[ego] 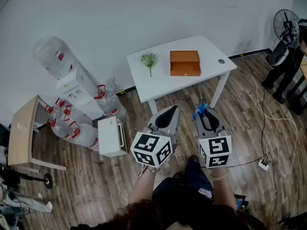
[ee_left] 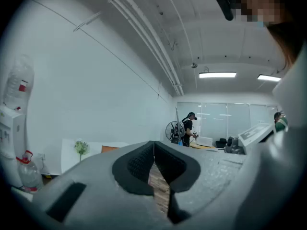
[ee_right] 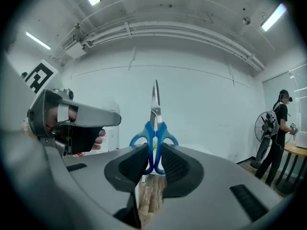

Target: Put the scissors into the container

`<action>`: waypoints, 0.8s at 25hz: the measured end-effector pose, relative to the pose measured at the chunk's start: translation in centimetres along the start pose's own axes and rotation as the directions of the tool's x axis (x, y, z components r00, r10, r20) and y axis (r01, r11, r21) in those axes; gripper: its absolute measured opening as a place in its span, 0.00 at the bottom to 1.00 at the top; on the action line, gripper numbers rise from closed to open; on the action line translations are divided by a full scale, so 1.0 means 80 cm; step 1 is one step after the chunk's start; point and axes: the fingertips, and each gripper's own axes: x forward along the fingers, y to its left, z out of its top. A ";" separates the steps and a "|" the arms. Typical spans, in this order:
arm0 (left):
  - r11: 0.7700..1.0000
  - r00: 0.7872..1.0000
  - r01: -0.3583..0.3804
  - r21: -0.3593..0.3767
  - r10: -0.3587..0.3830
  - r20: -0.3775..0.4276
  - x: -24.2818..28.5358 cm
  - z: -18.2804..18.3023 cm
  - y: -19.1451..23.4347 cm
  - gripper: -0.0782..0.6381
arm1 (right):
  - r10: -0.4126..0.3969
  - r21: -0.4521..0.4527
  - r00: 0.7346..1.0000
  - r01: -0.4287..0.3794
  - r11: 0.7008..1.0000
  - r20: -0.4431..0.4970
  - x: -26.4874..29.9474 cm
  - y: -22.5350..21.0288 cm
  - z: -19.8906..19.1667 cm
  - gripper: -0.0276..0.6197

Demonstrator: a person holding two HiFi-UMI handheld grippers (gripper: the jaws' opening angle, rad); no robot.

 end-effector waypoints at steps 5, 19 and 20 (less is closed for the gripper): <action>1.000 1.000 0.001 -0.004 -0.001 0.003 0.017 -0.004 0.010 0.13 | 0.001 0.033 0.999 -0.002 0.999 0.045 0.019 -0.010 0.006 0.16; 1.000 1.000 -0.010 0.000 0.010 -0.019 0.129 -0.010 0.040 0.13 | 0.018 0.046 1.000 -0.018 0.999 0.018 0.104 -0.084 -0.015 0.16; 1.000 1.000 -0.011 0.000 0.011 -0.019 0.140 -0.009 0.042 0.13 | 0.022 0.052 1.000 -0.023 0.998 0.018 0.112 -0.091 -0.014 0.16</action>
